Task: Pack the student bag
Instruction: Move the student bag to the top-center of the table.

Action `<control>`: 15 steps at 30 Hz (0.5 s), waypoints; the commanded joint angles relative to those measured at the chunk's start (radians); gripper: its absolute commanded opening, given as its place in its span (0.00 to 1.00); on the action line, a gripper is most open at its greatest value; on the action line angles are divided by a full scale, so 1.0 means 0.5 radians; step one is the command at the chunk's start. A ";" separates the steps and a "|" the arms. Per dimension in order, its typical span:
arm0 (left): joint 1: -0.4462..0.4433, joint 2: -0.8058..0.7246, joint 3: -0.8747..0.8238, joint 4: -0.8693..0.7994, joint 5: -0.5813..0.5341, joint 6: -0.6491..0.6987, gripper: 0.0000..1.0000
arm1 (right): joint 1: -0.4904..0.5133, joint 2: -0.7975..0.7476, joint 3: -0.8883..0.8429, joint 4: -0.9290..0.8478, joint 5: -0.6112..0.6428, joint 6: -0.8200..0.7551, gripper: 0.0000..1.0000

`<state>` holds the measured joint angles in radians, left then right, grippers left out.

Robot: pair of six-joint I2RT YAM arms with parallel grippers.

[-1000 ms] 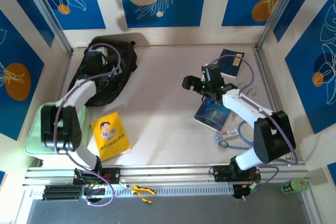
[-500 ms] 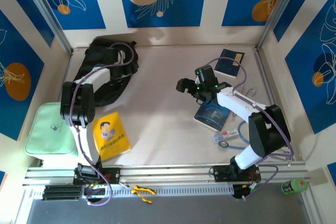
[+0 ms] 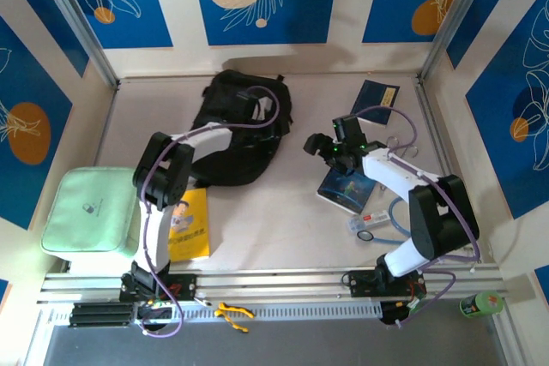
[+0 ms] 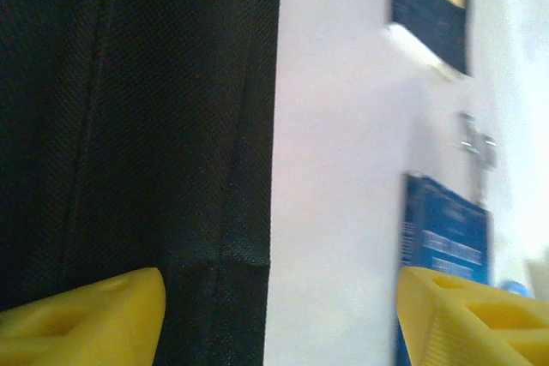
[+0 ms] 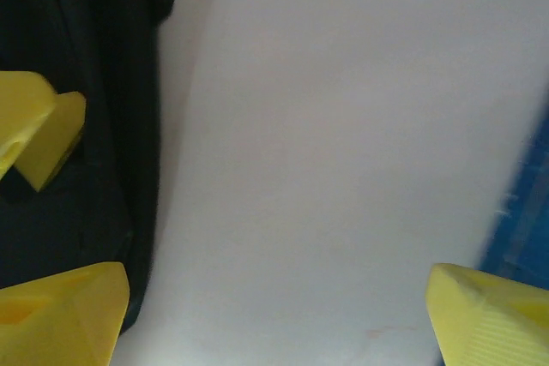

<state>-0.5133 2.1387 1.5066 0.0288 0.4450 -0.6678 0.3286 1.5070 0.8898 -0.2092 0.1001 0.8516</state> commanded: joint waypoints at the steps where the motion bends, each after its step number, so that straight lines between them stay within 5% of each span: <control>1: -0.006 -0.009 0.150 0.032 0.193 -0.109 0.71 | -0.042 -0.096 -0.060 0.070 -0.086 0.022 0.84; 10: -0.001 -0.480 -0.079 -0.427 -0.154 0.145 0.74 | 0.052 0.120 0.135 0.096 -0.377 -0.108 0.81; 15: -0.001 -0.740 -0.410 -0.478 -0.214 0.025 0.66 | 0.142 0.339 0.267 0.172 -0.544 -0.100 0.66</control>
<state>-0.5190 1.8206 1.3804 -0.1467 0.3775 -0.6361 0.3782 1.6302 0.9871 -0.1459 -0.0830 0.8097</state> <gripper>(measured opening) 0.674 0.666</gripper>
